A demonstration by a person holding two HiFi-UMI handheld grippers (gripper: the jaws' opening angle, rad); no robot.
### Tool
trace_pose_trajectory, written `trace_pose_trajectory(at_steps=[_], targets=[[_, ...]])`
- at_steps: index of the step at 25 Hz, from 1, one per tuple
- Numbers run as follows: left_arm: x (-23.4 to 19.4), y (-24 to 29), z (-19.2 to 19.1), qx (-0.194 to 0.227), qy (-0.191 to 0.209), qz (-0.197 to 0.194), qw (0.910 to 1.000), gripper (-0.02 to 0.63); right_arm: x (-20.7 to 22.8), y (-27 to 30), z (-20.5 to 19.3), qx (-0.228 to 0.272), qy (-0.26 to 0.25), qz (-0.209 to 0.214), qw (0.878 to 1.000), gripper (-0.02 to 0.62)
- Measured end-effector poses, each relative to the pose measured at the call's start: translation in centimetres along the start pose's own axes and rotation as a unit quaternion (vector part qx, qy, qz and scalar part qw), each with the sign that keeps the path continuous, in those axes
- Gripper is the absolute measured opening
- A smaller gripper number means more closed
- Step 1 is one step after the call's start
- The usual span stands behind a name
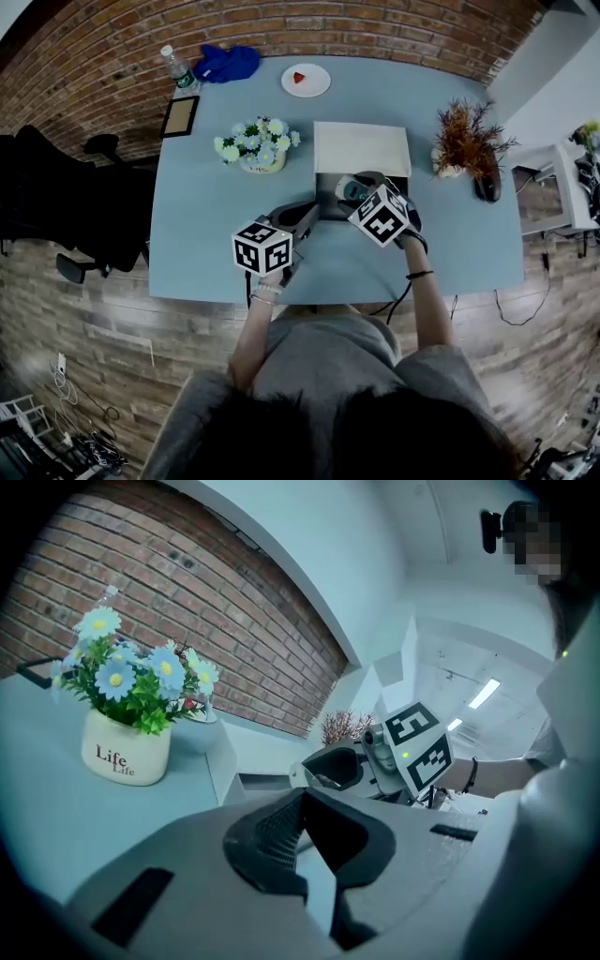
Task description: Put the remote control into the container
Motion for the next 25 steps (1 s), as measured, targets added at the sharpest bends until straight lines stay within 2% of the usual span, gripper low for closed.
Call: trace_pose_trajectory(at_steps=[10,25], targets=[[-1.1,0.0,-0.8,-0.009,-0.01,0.021,0.9997,0.003,-0.3,3.2,-2.2,-0.063,-0.024,0.071,0.995,0.284],[-1.9,-0.6,-0.4,0.002,-0.015,0.044,0.9989,0.003,-0.5,5.1,-3.0,-0.093,-0.038,0.101,0.99,0.284]])
Point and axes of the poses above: the fingertips, and each gripper's own axes: y forward along the fingers, x to its right, z out of its top, the point moved 7 cm from there along -y, backward along the fingers, and after that the axes turned 13 degrees about x, right-handed, at the moved point
